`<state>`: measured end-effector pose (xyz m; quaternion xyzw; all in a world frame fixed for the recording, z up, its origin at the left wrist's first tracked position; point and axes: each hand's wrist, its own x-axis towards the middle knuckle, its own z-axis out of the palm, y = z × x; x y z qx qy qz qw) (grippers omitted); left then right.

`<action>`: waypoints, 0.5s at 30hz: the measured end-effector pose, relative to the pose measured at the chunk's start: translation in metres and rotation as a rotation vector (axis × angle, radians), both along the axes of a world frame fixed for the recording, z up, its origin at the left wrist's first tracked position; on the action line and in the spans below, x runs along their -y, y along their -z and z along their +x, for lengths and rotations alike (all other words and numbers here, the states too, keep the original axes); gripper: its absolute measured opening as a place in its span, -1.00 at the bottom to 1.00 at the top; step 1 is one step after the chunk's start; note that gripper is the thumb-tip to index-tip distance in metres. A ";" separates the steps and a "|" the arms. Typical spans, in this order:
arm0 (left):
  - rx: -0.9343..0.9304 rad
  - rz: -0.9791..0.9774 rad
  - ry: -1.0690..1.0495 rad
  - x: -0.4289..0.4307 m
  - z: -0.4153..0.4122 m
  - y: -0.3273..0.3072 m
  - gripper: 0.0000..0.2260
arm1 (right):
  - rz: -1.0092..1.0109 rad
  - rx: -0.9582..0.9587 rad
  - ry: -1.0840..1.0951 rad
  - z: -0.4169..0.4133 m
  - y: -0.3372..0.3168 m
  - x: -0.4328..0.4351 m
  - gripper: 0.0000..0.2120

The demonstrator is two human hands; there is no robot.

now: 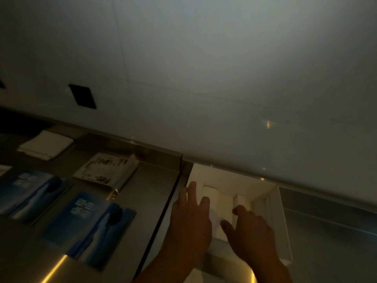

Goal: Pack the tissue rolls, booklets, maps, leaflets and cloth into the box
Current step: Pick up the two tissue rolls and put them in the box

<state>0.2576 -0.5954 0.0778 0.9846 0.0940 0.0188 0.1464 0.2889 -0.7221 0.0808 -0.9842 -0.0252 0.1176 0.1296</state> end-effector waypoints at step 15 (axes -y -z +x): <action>0.042 -0.062 -0.092 -0.203 -0.088 0.013 -0.64 | 0.069 0.056 -0.016 -0.102 -0.025 -0.090 -0.58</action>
